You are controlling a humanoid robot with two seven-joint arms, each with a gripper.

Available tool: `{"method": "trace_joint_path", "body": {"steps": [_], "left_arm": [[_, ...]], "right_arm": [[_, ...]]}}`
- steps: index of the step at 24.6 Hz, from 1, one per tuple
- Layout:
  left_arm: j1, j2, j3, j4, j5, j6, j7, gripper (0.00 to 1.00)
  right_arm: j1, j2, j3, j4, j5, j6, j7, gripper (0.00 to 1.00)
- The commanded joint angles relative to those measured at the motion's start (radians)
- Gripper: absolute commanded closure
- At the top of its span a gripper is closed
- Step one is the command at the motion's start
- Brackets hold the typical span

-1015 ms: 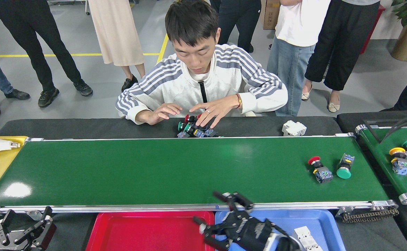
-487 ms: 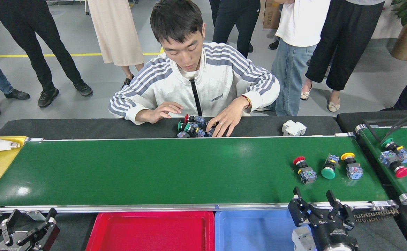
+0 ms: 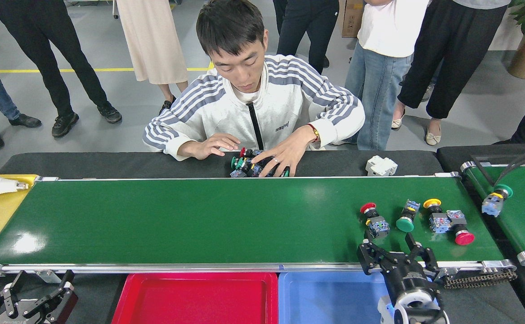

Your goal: Pick switch part from conveyor to tray

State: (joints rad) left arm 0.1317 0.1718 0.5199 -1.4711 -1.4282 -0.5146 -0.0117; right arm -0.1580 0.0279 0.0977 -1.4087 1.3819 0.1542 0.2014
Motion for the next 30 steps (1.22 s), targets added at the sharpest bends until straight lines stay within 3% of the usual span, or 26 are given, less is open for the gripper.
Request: {"method": "trace_joint_path", "body": {"steps": [1, 4, 5, 9, 12, 17, 19, 20, 21, 22, 26, 30], "left_arm": [[-0.004, 0.012, 0.005, -0.008, 0.003, 0.004, 0.007, 0.0], [-0.004, 0.014, 0.006, -0.008, 0.003, 0.004, 0.007, 0.0], [-0.003, 0.014, 0.006, -0.009, 0.003, 0.002, 0.007, 0.0], [-0.003, 0.014, 0.008, -0.009, 0.003, 0.002, 0.007, 0.0], [-0.003, 0.014, 0.009, -0.009, 0.003, 0.002, 0.007, 0.0], [-0.001, 0.014, 0.011, -0.009, 0.003, 0.002, 0.007, 0.0], [-0.003, 0.014, 0.011, -0.009, 0.003, 0.002, 0.007, 0.0], [-0.003, 0.014, 0.011, -0.009, 0.003, 0.002, 0.007, 0.0], [-0.003, 0.014, 0.011, -0.009, 0.003, 0.002, 0.007, 0.0], [-0.003, 0.014, 0.011, -0.008, 0.003, 0.002, 0.007, 0.0], [-0.003, 0.014, 0.009, -0.009, 0.003, 0.002, 0.007, 0.0], [-0.003, 0.014, 0.012, -0.009, 0.003, 0.002, 0.007, 0.0]], "right_arm": [[-0.043, -0.005, 0.028, 0.039, 0.0, 0.041, 0.001, 0.21], [-0.061, -0.008, 0.037, 0.063, -0.001, 0.031, 0.001, 0.69], [-0.06, -0.011, 0.04, 0.063, -0.001, 0.03, 0.001, 0.75], [-0.055, -0.036, 0.073, 0.053, -0.009, 0.028, 0.0, 0.88], [-0.04, -0.033, 0.086, -0.007, -0.011, -0.035, -0.002, 0.9], [0.048, 0.003, 0.132, -0.173, -0.041, -0.452, -0.008, 0.9], [0.058, 0.013, 0.168, -0.177, -0.057, -0.648, -0.008, 0.85], [0.061, 0.017, 0.201, -0.174, -0.055, -0.739, -0.004, 0.64], [0.067, 0.013, 0.26, -0.173, -0.055, -0.783, -0.004, 0.18], [0.074, 0.013, 0.309, -0.171, -0.055, -0.785, -0.007, 0.02], [0.075, 0.027, 0.401, -0.133, -0.06, -0.792, -0.008, 0.02], [0.098, 0.038, 0.344, -0.144, -0.064, -0.777, -0.01, 0.02]]}}
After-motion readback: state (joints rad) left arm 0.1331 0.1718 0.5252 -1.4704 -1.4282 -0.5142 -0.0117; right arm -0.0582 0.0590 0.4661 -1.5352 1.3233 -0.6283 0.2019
